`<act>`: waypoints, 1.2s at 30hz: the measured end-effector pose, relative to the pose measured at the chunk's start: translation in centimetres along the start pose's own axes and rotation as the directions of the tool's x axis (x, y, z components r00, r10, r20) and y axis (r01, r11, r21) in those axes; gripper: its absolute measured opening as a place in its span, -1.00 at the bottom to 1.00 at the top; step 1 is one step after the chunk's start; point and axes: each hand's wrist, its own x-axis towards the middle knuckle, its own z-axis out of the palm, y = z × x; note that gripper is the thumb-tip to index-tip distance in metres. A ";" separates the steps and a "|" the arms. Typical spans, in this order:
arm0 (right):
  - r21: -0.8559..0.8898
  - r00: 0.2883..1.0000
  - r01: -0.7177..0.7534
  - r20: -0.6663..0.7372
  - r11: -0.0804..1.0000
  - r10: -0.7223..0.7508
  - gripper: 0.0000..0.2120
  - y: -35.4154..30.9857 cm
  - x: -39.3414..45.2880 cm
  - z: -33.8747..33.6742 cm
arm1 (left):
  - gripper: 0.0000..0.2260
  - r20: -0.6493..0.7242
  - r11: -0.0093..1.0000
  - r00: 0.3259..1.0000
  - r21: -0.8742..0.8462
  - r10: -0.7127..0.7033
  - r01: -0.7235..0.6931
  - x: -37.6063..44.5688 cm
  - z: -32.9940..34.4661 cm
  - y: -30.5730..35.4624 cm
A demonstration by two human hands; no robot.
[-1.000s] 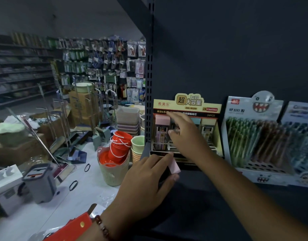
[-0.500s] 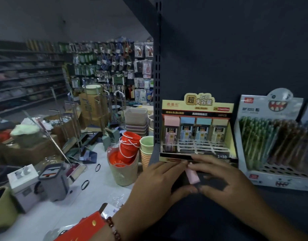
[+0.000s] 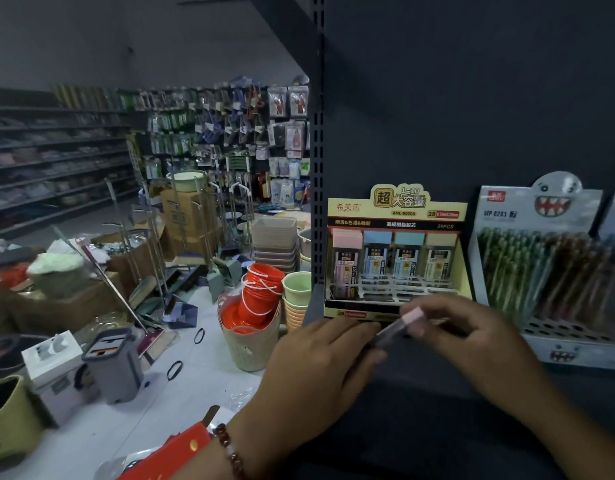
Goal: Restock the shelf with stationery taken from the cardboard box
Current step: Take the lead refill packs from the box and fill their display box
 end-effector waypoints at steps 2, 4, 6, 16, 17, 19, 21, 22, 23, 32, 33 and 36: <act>-0.006 0.999 -0.028 -0.043 1.000 0.027 -0.77 -0.2 0.7 -1.1 | -0.68 0.019 1.000 0.999 0.009 -0.028 0.027 -0.4 -0.4 0.0; -0.038 0.997 -0.030 -0.073 0.999 0.027 -0.77 -0.6 1.7 -2.2 | -0.61 0.086 0.996 0.993 0.044 -0.085 0.082 -0.8 -0.6 -0.1; -0.101 0.995 -0.013 -0.095 0.995 0.004 -0.78 -1.4 3.0 -3.0 | -0.52 0.168 0.985 0.972 0.089 -0.164 0.151 -1.2 -0.7 -0.1; -0.328 0.984 0.168 0.003 0.929 -0.177 -0.75 -4.1 10.6 0.1 | -0.47 0.292 0.971 0.927 0.086 -0.237 0.221 -1.4 -0.9 -0.1; -0.358 0.981 0.190 0.033 0.914 -0.191 -0.74 -4.1 11.0 0.7 | -0.47 0.294 0.972 0.927 0.092 -0.234 0.216 -1.4 -0.9 -0.2; -0.414 0.975 0.221 0.088 0.883 -0.202 -0.72 -3.7 11.7 1.7 | -0.48 0.301 0.974 0.926 0.093 -0.227 0.209 -1.3 -1.0 -0.2; -0.458 0.969 0.246 0.130 0.854 -0.209 -0.72 -3.1 12.2 2.3 | -0.48 0.306 0.974 0.924 0.087 -0.227 0.210 -1.3 -1.0 -0.2; -0.477 0.967 0.252 0.141 0.842 -0.210 -0.72 -2.8 12.3 2.6 | -0.48 0.309 0.974 0.924 0.085 -0.226 0.210 -1.4 -1.0 -0.2; -0.492 0.967 0.255 0.146 0.833 -0.209 -0.72 -2.5 12.5 2.8 | -0.49 0.312 0.974 0.923 0.085 -0.225 0.209 -1.4 -1.0 -0.3; -0.616 0.955 0.293 0.149 0.731 -0.257 -0.68 -0.7 12.9 4.3 | -0.49 0.298 0.974 0.927 0.074 -0.226 0.214 -1.5 -0.8 -0.4; -0.625 0.954 0.292 0.143 0.724 -0.262 -0.68 -0.7 12.9 4.4 | -0.50 0.297 0.974 0.928 0.067 -0.226 0.216 -1.6 -0.8 -0.4; -0.629 0.953 0.293 0.132 0.720 -0.272 -0.67 -0.4 13.0 4.6 | -0.50 0.293 0.974 0.929 0.052 -0.226 0.220 -1.6 -0.8 -0.4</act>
